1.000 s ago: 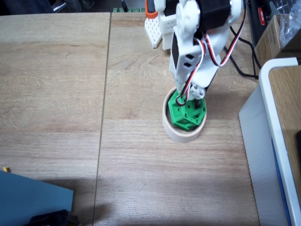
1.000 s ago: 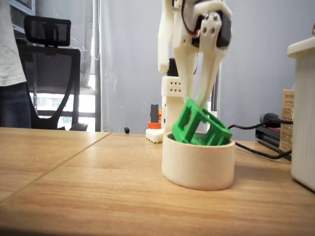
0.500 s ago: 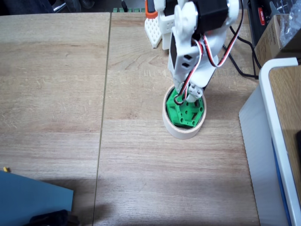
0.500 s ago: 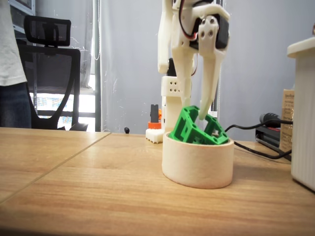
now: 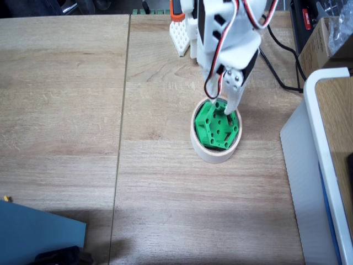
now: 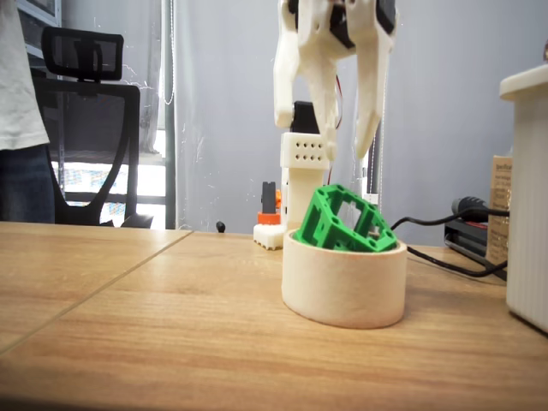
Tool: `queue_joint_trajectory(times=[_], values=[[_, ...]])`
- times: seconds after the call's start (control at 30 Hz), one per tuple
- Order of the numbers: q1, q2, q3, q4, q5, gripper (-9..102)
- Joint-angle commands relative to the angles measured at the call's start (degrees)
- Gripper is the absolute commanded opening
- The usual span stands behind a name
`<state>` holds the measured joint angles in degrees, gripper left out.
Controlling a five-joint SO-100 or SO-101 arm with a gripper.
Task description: Grasp a component and put it in the bin.
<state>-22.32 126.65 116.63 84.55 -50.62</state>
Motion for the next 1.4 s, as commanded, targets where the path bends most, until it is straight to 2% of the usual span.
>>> queue_joint_trajectory(times=[0.0,0.43,0.7,0.9,1.13,1.37], values=[[-0.1,4.0,-0.8,-0.6,-0.9,11],[19.9,12.7,-0.8,-1.0,-1.3,8],[36.8,18.7,0.1,-12.7,-2.7,1],[47.7,20.7,1.7,-19.1,-18.0,0],[60.6,21.4,12.7,-21.8,-36.7,0],[69.8,24.0,23.6,-23.7,-47.5,0]])
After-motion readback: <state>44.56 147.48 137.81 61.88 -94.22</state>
